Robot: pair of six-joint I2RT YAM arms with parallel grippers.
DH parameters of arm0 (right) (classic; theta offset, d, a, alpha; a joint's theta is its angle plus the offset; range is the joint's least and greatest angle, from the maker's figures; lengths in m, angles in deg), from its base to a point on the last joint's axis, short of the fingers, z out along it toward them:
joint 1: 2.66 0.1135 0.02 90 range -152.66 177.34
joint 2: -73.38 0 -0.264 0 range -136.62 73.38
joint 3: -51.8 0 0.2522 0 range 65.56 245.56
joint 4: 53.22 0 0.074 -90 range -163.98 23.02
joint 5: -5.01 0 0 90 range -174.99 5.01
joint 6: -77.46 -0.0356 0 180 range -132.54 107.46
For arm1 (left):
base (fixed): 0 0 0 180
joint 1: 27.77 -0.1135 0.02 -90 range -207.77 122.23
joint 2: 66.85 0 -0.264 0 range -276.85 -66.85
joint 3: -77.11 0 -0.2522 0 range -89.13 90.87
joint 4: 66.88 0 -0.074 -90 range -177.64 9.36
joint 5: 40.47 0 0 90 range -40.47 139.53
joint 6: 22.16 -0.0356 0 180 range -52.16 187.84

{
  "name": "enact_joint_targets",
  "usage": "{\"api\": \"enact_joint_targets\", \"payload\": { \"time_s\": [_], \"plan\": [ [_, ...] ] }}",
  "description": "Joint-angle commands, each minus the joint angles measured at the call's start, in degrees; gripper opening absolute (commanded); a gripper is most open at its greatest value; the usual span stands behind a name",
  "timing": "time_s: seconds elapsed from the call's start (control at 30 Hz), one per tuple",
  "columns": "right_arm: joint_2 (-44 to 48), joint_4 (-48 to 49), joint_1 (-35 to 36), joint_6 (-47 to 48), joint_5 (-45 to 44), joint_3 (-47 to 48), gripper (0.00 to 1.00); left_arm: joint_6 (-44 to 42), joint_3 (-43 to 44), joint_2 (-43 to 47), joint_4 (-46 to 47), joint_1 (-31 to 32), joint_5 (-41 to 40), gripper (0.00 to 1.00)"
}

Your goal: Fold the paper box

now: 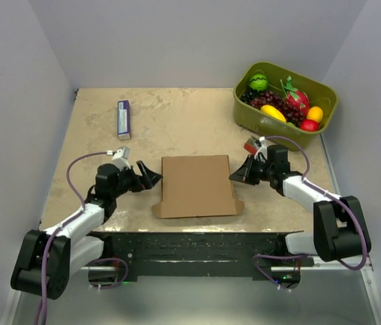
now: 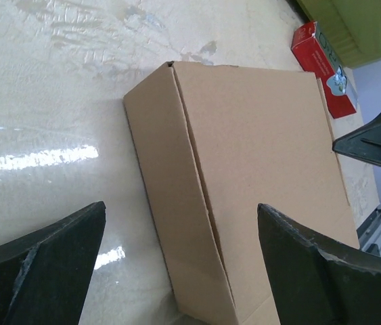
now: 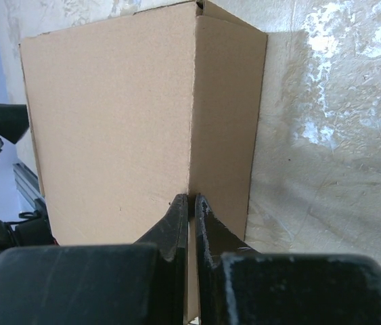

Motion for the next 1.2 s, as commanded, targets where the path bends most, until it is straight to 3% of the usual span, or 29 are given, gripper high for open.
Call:
{"api": "enact_joint_targets", "payload": {
  "time_s": [0.0, 0.63, 0.97, 1.17],
  "plan": [
    [-3.5, -6.3, -1.7, 4.3, -5.7, -2.5, 0.00, 4.2, -2.2, -1.0, 8.3, -0.5, 3.7, 0.98],
    [-6.7, -7.3, -3.7, 6.2, -7.5, -1.5, 0.00, 8.8, -4.6, -12.6, 21.9, 0.4, 8.5, 0.97],
    [-6.3, -7.4, -4.0, 6.3, -7.5, -1.4, 0.00, 12.3, -5.3, -18.1, 28.5, 5.5, 7.2, 0.96],
    [-6.1, -7.4, -4.0, 6.3, -7.4, -1.5, 0.00, 14.7, -4.5, -21.7, 33.6, 9.5, 6.8, 0.89]
  ]
}}
